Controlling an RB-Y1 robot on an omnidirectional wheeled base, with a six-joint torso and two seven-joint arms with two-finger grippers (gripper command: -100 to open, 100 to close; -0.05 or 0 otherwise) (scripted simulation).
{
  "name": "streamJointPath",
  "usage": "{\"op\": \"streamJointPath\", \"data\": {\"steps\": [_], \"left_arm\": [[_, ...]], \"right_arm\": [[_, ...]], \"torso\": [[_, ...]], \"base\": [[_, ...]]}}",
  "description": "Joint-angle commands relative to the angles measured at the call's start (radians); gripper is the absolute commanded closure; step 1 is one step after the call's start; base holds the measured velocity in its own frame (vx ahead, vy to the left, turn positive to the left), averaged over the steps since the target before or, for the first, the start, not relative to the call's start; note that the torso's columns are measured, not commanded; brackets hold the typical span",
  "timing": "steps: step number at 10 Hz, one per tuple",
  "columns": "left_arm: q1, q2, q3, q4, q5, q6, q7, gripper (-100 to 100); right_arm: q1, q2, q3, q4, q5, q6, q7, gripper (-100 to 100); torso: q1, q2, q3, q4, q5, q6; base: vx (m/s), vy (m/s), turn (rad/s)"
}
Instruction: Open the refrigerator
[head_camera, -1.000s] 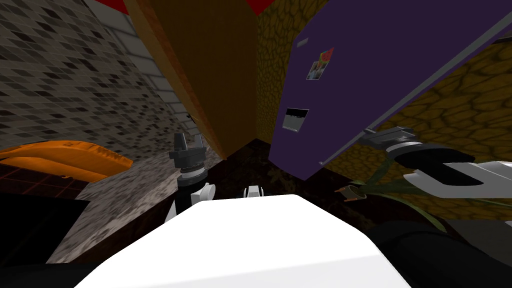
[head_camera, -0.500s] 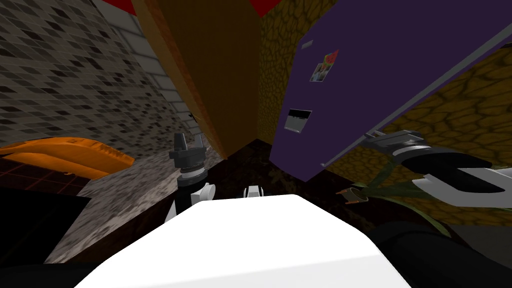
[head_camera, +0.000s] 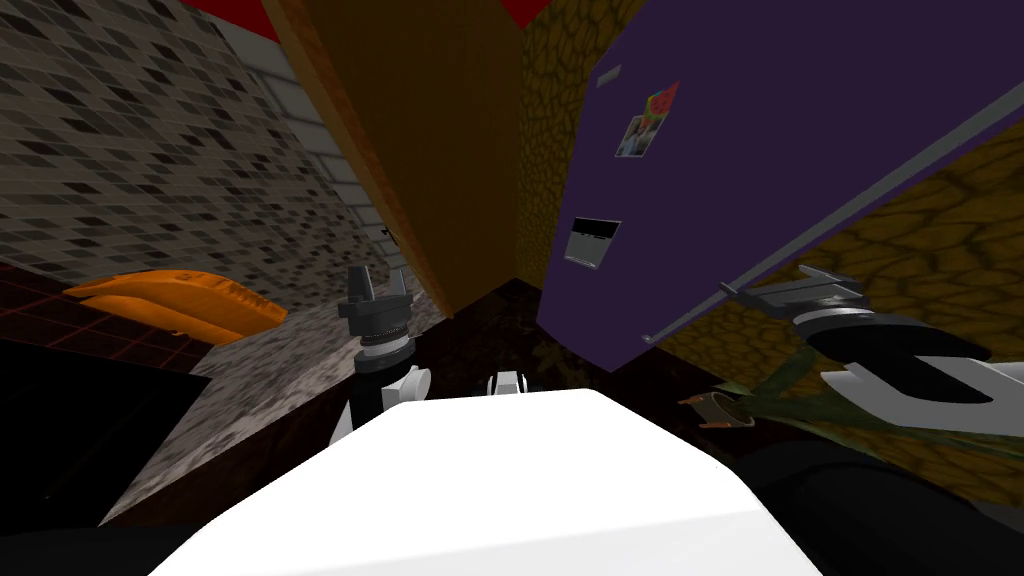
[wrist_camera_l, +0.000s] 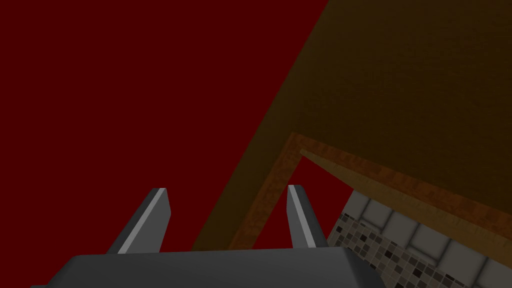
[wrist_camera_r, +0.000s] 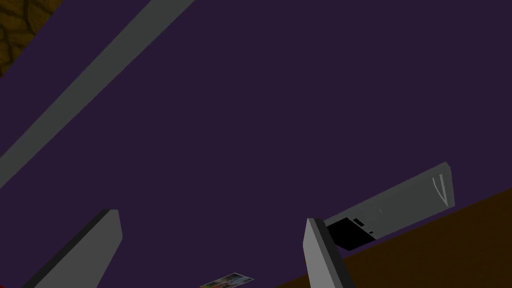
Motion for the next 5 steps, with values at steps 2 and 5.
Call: {"op": "streamJointPath", "data": {"steps": [2,5], "left_arm": [[0.0,0.0,0.0,0.0,0.0,0.0,0.0,0],[0.0,0.0,0.0,0.0,0.0,0.0,0.0,0]], "right_arm": [[-0.064,0.055,0.029,0.058,0.039,-0.014,0.013,-100],[-0.12,0.11,0.052,0.106,0.075,-0.026,0.025,-100]], "torso": [[0.001,0.002,0.002,0.001,0.0,0.0],[-0.004,-0.001,0.0,0.0,-0.002,0.0]], "base": [[0.015,-0.159,0.085],[0.046,-0.203,0.108]]}}
